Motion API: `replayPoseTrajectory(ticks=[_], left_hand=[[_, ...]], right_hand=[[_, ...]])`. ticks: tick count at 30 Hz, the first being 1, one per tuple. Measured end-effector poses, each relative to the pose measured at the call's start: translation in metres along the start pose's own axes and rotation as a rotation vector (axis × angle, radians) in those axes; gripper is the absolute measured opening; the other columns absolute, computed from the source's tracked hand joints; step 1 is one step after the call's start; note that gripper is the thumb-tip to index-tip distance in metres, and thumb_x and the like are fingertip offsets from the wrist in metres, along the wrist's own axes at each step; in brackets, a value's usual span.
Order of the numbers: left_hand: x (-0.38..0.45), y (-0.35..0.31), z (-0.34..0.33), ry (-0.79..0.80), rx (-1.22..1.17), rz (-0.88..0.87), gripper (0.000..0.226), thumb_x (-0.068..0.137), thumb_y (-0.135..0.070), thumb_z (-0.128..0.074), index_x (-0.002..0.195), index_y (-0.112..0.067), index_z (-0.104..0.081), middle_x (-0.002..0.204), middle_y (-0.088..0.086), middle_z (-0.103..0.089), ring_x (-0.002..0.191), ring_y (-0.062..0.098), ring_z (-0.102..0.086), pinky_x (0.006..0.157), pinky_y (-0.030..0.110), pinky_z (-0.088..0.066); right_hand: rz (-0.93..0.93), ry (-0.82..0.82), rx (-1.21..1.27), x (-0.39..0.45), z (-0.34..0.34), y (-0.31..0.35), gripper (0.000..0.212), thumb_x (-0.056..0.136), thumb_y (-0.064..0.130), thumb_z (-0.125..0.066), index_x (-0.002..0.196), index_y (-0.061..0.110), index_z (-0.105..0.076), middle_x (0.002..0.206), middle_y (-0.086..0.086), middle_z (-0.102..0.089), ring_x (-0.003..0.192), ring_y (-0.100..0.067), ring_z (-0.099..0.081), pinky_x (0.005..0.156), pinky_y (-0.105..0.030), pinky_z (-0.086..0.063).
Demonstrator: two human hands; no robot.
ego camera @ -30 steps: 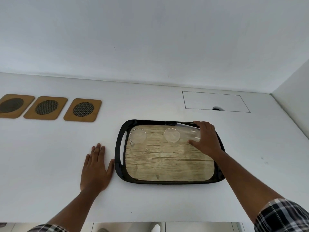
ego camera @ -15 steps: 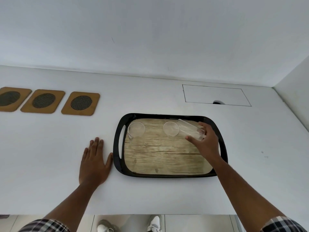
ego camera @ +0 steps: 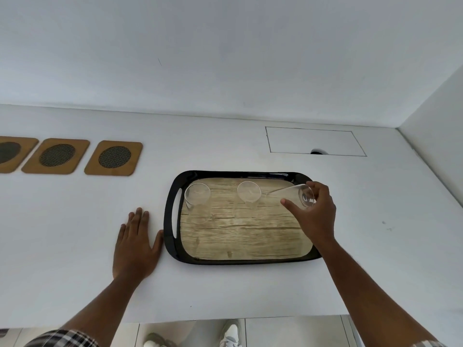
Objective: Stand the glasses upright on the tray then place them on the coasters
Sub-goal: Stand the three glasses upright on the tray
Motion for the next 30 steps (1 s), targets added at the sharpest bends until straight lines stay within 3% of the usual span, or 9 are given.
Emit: replayPoseTrajectory(ticks=[7,10,14,30], left_hand=[[-0.002,0.007,0.001,-0.007,0.001,0.007,0.080,0.094,-0.060,-0.025,0.156,-0.010,-0.025,0.166,0.010,-0.022,0.154,0.025,-0.016,0.124,0.044,-0.016],[-0.002,0.006,0.001,-0.010,0.001,0.004,0.080,0.094,-0.060,-0.025,0.156,-0.009,-0.026,0.166,0.010,-0.023,0.154,0.025,-0.017,0.124,0.044,-0.016],[-0.003,0.006,0.001,-0.015,-0.001,0.005,0.079,0.094,-0.060,-0.026,0.156,-0.010,-0.027,0.165,0.010,-0.023,0.153,0.026,-0.018,0.124,0.044,-0.017],[-0.002,0.008,-0.001,-0.015,0.001,0.004,0.079,0.094,-0.060,-0.026,0.156,-0.010,-0.026,0.165,0.009,-0.023,0.154,0.025,-0.017,0.124,0.045,-0.018]], right_hand=[[0.144,0.012,-0.148,0.004,0.005,0.005,0.079,0.062,0.044,-0.096,0.129,0.021,-0.062,0.107,0.017,-0.061,0.106,-0.017,-0.056,0.083,-0.023,-0.039],[0.190,0.031,-0.185,0.006,0.005,0.004,0.080,0.062,0.044,-0.096,0.131,0.022,-0.062,0.108,0.011,-0.067,0.104,-0.018,-0.054,0.082,-0.016,-0.038],[0.232,0.052,-0.245,0.010,0.002,0.002,0.081,0.061,0.047,-0.096,0.132,0.023,-0.063,0.109,0.002,-0.072,0.104,-0.023,-0.056,0.086,-0.028,-0.041],[0.227,0.068,-0.326,0.015,-0.002,-0.006,0.079,0.063,0.048,-0.094,0.132,0.027,-0.062,0.110,0.004,-0.069,0.104,-0.023,-0.054,0.084,-0.028,-0.039]])
Point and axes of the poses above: each hand's wrist, its own x-axis towards the middle knuckle, its own z-axis out of the back of the hand, y = z × x, the point moved 1 cm from there along x, towards the middle knuckle
